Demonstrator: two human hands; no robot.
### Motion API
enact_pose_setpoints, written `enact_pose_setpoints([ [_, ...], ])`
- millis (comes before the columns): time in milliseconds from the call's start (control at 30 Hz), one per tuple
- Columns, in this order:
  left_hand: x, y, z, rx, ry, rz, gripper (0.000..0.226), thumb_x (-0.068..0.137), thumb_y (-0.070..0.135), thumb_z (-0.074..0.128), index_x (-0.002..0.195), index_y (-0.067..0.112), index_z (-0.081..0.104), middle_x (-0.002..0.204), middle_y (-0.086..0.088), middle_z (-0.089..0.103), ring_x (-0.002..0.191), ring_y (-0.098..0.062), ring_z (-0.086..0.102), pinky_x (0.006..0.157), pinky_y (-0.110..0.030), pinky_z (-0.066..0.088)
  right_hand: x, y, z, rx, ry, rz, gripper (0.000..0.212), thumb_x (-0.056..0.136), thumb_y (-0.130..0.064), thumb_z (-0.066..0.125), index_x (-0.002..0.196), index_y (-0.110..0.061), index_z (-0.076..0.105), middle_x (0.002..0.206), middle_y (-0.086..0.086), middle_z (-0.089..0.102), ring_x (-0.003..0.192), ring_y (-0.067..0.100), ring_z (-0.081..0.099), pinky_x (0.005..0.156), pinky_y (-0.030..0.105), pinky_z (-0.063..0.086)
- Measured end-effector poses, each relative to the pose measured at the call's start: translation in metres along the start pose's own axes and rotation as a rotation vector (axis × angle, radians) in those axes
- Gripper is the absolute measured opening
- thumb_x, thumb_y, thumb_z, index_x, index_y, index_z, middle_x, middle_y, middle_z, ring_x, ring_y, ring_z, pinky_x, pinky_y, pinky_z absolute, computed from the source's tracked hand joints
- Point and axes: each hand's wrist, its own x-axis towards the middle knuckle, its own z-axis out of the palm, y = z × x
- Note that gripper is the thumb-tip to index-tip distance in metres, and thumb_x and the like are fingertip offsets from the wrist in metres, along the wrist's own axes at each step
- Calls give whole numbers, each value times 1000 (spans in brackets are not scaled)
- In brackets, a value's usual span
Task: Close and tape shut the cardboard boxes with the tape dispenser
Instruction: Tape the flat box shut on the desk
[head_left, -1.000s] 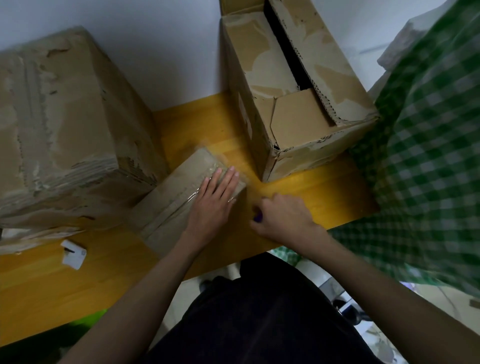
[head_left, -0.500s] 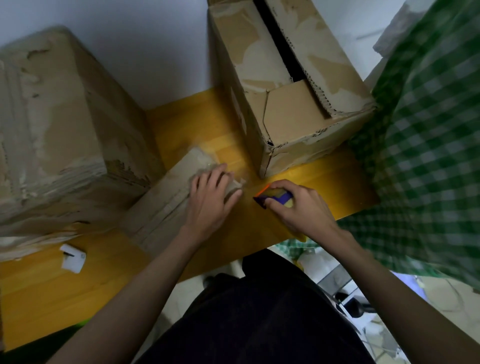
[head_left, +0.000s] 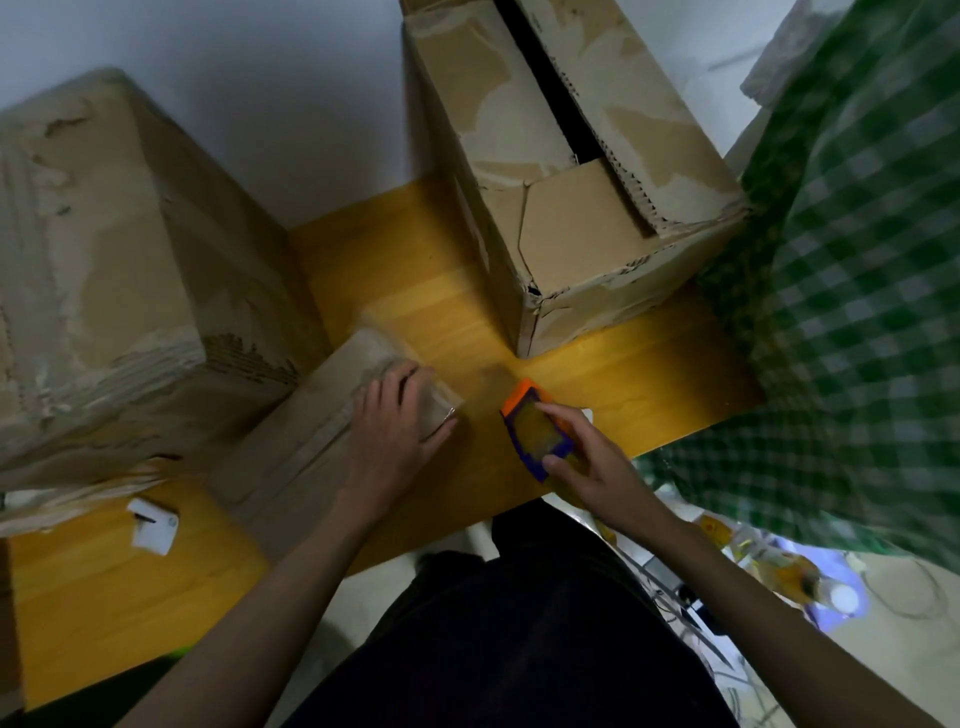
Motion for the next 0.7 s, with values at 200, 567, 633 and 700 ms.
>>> enact_pose_setpoints([
  [200, -8, -5, -1, -6, -1, 5, 71, 80, 53, 74, 133, 14, 47, 130, -10, 46, 114, -29, 48, 97, -47, 45, 29, 21, 32, -158, -6, -4, 62, 91, -23, 73, 140, -36, 36, 135, -3, 52, 120, 16, 53, 94, 30, 49],
  [567, -8, -2, -15, -45, -54, -12, 61, 83, 54, 66, 125, 12, 55, 131, -10, 48, 120, -25, 43, 99, -40, 43, 75, 61, 76, -657, -12, -134, 48, 73, -7, 82, 113, -6, 56, 109, 16, 61, 99, 41, 56, 80, 49, 44],
  [633, -9, -3, -18, -77, -75, -8, 58, 84, 55, 65, 122, 12, 56, 132, -10, 49, 121, -25, 43, 101, -39, 42, 81, 66, 80, -732, -35, -117, 51, 73, -6, 79, 118, -6, 55, 114, 16, 61, 103, 42, 55, 83, 52, 45],
  [700, -10, -6, -22, -127, -97, -8, 55, 86, 55, 66, 120, 12, 57, 132, -9, 48, 123, -23, 42, 103, -35, 38, 85, 71, 83, -774, -27, -104, 55, 75, -6, 76, 124, -9, 52, 118, 16, 60, 107, 40, 52, 84, 52, 44],
])
